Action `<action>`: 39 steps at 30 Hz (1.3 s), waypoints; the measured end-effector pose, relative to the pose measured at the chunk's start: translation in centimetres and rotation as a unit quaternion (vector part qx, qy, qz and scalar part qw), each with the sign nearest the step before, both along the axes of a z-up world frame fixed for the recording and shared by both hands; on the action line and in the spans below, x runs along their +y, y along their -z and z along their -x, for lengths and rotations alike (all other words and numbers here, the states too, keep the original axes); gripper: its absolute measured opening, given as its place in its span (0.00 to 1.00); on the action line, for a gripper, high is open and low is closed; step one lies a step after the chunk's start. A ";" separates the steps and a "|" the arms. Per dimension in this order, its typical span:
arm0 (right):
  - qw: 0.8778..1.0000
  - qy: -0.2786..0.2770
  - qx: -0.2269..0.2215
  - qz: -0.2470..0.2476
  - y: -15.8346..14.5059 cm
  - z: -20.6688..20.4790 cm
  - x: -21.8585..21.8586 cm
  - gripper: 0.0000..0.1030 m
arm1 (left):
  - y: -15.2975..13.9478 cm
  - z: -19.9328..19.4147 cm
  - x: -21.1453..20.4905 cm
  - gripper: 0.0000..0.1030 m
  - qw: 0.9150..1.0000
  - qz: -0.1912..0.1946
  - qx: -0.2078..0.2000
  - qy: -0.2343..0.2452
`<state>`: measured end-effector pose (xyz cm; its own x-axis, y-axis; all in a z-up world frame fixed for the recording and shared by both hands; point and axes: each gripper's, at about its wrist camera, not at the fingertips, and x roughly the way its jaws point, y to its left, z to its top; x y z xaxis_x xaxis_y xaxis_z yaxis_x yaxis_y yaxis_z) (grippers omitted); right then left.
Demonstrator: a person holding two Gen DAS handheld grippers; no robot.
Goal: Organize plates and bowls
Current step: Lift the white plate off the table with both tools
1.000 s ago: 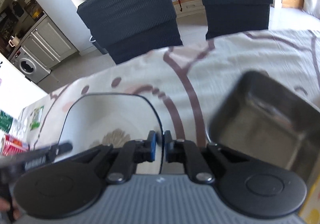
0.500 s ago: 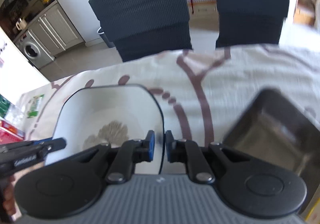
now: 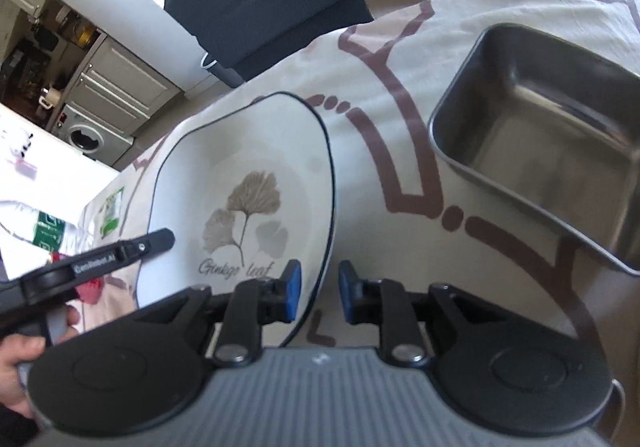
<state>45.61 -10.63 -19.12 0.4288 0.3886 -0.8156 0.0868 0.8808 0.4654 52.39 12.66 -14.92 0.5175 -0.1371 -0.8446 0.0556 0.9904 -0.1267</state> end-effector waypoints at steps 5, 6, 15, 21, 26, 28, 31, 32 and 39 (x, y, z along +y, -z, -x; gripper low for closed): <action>1.000 0.004 -0.019 0.008 -0.3 -0.8 0.0 0.12 | 0.0 0.2 0.2 0.14 1.000 0.006 0.005 0.000; 1.000 0.004 -0.023 0.009 -0.3 -1.0 -0.1 0.12 | 0.0 0.3 0.3 0.14 1.000 0.009 0.005 0.001; 0.999 -0.019 -0.035 0.016 -0.1 -3.3 -0.9 0.23 | 0.4 -0.2 1.0 0.14 0.999 0.046 0.020 -0.017; 0.997 -0.045 -0.059 0.027 0.1 -3.5 0.0 0.18 | 1.4 -0.4 1.6 0.19 0.996 0.087 0.023 -0.028; 0.994 -0.061 -0.079 0.050 -0.4 -3.1 0.5 0.17 | 1.2 0.6 1.7 0.15 0.995 0.098 0.003 -0.033; 0.991 -0.065 -0.092 0.066 -0.8 -2.6 0.7 0.17 | 0.7 1.0 1.4 0.13 0.995 0.098 -0.004 -0.029; 0.990 -0.062 -0.103 0.073 -1.6 -2.0 0.2 0.17 | -0.6 1.8 0.5 0.13 0.996 0.091 -0.015 -0.018; 0.989 -0.062 -0.110 0.078 -2.1 -1.7 -0.1 0.17 | -1.0 2.1 0.1 0.14 0.995 0.091 -0.019 -0.019; 0.980 -0.081 -0.151 0.101 -5.4 0.5 -1.5 0.16 | -4.0 4.7 -1.2 0.14 0.993 0.108 -0.040 -0.021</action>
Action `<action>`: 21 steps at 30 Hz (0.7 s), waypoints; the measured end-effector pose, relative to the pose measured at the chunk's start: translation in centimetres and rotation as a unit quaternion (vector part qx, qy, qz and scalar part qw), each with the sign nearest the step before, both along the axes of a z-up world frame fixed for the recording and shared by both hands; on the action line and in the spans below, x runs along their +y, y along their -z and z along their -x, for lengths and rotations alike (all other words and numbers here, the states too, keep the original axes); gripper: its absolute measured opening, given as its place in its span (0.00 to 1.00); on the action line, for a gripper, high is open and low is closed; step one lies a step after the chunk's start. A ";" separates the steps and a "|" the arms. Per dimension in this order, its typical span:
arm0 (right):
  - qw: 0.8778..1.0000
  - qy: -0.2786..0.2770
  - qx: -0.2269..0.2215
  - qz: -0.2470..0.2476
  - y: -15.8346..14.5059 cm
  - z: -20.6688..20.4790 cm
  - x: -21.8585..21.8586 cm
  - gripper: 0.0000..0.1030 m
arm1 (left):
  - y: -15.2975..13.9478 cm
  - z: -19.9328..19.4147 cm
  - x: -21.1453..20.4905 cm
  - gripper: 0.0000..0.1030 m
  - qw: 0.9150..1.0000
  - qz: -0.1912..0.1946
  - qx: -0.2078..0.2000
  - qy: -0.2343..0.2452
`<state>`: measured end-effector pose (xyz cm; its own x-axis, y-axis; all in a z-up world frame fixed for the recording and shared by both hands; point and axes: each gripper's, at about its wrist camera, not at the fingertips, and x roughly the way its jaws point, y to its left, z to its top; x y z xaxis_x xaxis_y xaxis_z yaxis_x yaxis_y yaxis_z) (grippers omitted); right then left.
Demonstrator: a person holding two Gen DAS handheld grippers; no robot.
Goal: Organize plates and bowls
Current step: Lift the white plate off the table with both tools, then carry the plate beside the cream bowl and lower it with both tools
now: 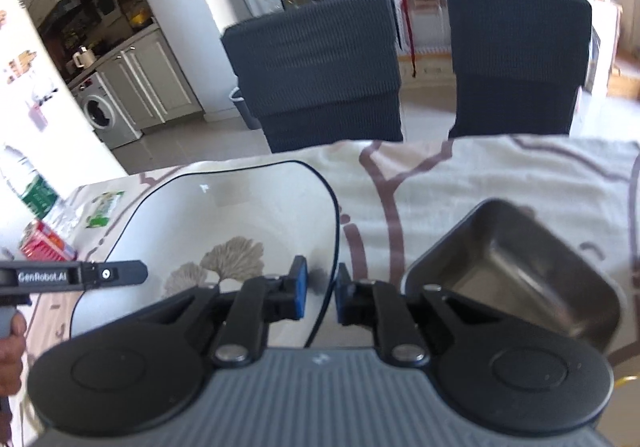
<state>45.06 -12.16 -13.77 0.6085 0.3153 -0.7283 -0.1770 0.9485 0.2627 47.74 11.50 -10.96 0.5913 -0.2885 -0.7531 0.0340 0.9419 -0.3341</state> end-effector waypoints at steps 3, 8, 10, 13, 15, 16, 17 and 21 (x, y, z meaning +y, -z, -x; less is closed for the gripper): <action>1.000 -0.005 -0.015 -0.003 -2.0 2.1 -1.2 0.15 | -1.9 1.7 -1.1 0.14 1.000 0.000 -0.009 0.006; 1.000 0.009 -0.025 -0.010 -4.8 6.3 -3.6 0.15 | -4.8 6.2 -3.6 0.14 0.999 -0.009 -0.025 0.026; 0.999 0.011 -0.026 -0.016 -5.6 8.5 -4.8 0.15 | -5.8 8.3 -4.7 0.14 0.999 -0.014 -0.028 0.034; 0.999 0.011 -0.029 -0.022 -6.3 11.5 -6.3 0.15 | -6.8 11.6 -5.9 0.14 0.998 -0.020 -0.034 0.045; 0.999 0.015 -0.029 -0.026 -6.8 13.8 -7.3 0.15 | -7.1 13.9 -6.5 0.14 0.998 -0.020 -0.032 0.049; 0.999 0.019 -0.029 -0.024 -7.0 14.8 -7.6 0.15 | -7.1 15.0 -6.9 0.14 0.998 -0.019 -0.029 0.050; 0.999 0.021 -0.028 -0.022 -7.2 15.9 -7.9 0.15 | -7.2 16.1 -7.1 0.14 0.998 -0.016 -0.026 0.050; 0.999 0.023 -0.021 -0.015 -7.6 19.1 -8.5 0.15 | -6.9 20.4 -7.6 0.14 0.999 -0.015 -0.018 0.049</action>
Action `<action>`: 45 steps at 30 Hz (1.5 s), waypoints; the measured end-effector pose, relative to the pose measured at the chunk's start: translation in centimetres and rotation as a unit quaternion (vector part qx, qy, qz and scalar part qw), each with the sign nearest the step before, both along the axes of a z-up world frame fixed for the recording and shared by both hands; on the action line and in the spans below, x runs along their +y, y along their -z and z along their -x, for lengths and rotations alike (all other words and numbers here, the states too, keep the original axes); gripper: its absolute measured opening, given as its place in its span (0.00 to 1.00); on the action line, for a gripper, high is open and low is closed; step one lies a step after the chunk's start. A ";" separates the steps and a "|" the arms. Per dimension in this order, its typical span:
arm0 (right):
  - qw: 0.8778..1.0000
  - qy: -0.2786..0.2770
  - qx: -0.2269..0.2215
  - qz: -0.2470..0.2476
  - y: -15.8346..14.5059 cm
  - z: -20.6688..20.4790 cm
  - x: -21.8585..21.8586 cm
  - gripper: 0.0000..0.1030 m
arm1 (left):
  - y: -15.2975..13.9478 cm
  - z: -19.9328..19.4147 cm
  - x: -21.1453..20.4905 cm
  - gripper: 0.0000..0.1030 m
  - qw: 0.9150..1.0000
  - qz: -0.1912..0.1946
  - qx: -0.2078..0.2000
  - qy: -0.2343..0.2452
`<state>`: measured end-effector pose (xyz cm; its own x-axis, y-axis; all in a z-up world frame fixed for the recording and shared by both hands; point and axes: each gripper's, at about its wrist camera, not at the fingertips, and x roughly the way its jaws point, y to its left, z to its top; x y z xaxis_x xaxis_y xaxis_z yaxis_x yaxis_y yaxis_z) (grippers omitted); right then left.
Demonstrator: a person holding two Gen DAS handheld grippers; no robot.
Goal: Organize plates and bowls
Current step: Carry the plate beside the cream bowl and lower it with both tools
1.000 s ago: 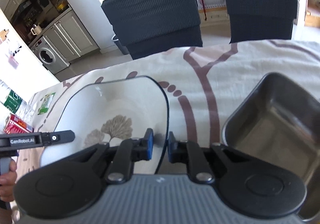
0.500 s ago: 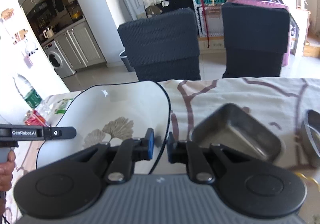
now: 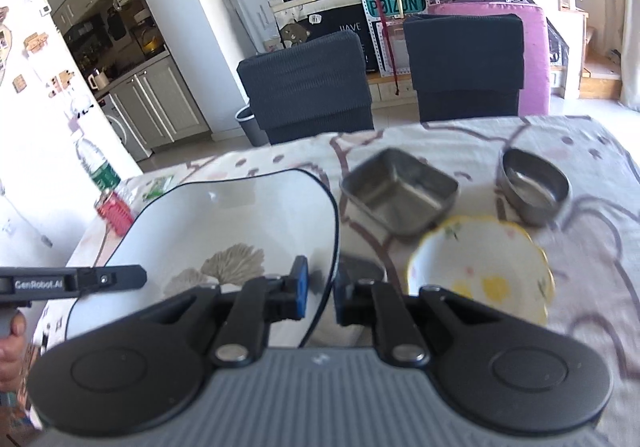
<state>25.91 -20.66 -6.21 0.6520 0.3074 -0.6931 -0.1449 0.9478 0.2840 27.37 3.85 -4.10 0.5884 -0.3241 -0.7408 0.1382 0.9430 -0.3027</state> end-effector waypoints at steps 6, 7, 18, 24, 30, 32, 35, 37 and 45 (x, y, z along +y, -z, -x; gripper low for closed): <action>0.999 -0.003 0.044 0.004 1.3 4.0 0.1 0.15 | 2.6 4.8 0.6 0.14 0.999 0.014 0.041 -0.010; 0.998 -0.004 0.055 0.007 1.5 4.3 0.2 0.15 | 3.2 5.3 0.9 0.14 0.998 0.017 0.051 -0.012; 0.987 -0.011 0.156 0.036 6.7 7.1 2.4 0.16 | 8.6 6.8 1.8 0.14 0.987 0.026 0.154 -0.031; 0.984 -0.018 0.173 0.046 8.8 5.8 3.2 0.17 | 10.2 5.7 1.6 0.14 0.984 0.013 0.171 -0.041; 0.982 -0.011 0.183 0.047 9.4 5.5 3.4 0.18 | 10.7 4.9 1.2 0.15 0.984 0.008 0.174 -0.045; 0.982 -0.012 0.182 0.045 9.5 5.0 3.2 0.18 | 10.8 4.6 1.3 0.15 0.983 0.008 0.174 -0.049; 0.982 -0.016 0.182 0.044 9.6 4.8 3.3 0.18 | 11.0 4.2 1.5 0.15 0.983 0.009 0.175 -0.057; 0.982 -0.016 0.181 0.043 9.7 4.5 3.4 0.18 | 11.0 4.0 1.6 0.15 0.983 0.009 0.174 -0.059; 0.981 -0.020 0.184 0.054 10.0 3.9 3.9 0.20 | 11.7 4.2 1.2 0.18 0.981 -0.013 0.188 -0.051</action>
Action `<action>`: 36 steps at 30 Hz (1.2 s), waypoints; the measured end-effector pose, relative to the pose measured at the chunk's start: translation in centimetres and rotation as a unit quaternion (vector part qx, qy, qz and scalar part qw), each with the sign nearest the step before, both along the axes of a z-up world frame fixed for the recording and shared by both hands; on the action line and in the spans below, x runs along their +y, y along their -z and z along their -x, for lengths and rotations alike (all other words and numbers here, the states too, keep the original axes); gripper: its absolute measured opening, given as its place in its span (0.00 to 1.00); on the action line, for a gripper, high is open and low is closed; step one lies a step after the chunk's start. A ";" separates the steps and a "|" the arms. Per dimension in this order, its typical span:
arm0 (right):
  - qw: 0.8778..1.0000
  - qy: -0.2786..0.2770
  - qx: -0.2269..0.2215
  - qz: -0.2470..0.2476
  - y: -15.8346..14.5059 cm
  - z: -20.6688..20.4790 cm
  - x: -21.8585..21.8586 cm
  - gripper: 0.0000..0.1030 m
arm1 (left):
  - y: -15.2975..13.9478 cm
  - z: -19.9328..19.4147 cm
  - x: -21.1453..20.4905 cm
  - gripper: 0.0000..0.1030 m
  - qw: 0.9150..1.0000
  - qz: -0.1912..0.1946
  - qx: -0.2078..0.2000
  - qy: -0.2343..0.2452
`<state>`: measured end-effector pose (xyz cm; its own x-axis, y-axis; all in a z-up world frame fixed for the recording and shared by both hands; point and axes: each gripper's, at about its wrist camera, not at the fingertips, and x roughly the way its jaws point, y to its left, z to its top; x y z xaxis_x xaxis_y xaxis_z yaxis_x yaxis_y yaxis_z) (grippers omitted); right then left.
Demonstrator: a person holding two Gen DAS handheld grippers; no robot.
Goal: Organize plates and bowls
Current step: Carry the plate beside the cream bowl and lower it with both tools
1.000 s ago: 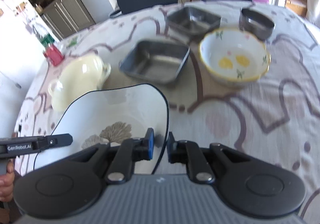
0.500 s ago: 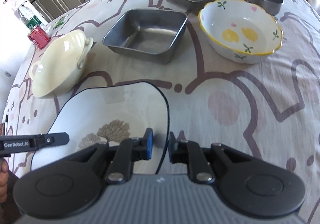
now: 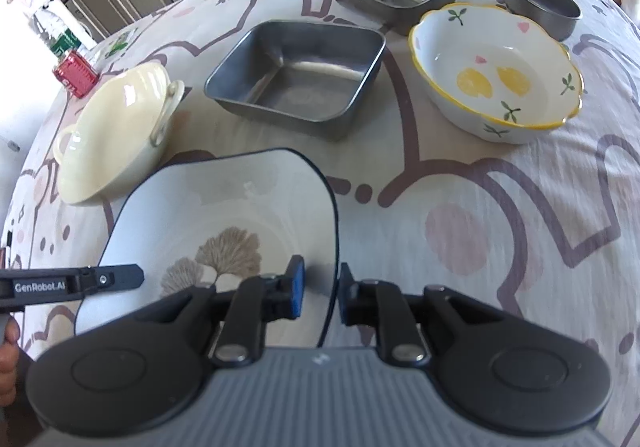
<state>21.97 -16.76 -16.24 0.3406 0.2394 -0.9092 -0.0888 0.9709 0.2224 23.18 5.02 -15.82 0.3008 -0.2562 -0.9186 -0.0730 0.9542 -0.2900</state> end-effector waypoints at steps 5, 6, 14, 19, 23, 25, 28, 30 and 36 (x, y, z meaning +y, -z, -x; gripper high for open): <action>1.000 -0.013 0.003 0.013 0.4 0.2 0.3 0.20 | 0.1 0.3 -0.8 0.17 0.999 -0.029 -0.008 0.024; 1.000 -0.013 0.004 0.018 0.5 0.2 0.4 0.20 | 0.0 0.3 -0.9 0.17 0.999 -0.031 -0.009 0.027; 1.000 -0.013 0.010 0.025 0.9 0.3 0.5 0.20 | 0.0 0.3 -1.1 0.17 0.999 -0.033 -0.011 0.030; 0.999 -0.016 0.015 0.025 1.0 0.3 0.4 0.20 | 0.0 0.2 -1.2 0.17 0.999 -0.033 -0.012 0.031; 0.999 -0.020 0.015 0.025 1.0 0.2 0.4 0.20 | -0.1 0.2 -1.3 0.17 0.998 -0.037 -0.014 0.038; 0.999 -0.026 0.015 0.028 1.0 0.2 0.4 0.21 | -0.1 0.2 -1.3 0.17 0.998 -0.038 -0.015 0.042; 0.999 -0.028 0.013 0.029 1.0 0.2 0.5 0.21 | -0.1 0.1 -1.4 0.17 0.998 -0.039 -0.015 0.048; 0.999 -0.029 0.013 0.027 1.0 0.3 0.6 0.21 | -0.1 0.1 -1.4 0.17 0.998 -0.039 -0.015 0.052; 0.999 -0.032 0.013 0.033 0.8 0.6 0.7 0.20 | 0.0 0.0 -1.5 0.17 0.997 -0.039 -0.017 0.060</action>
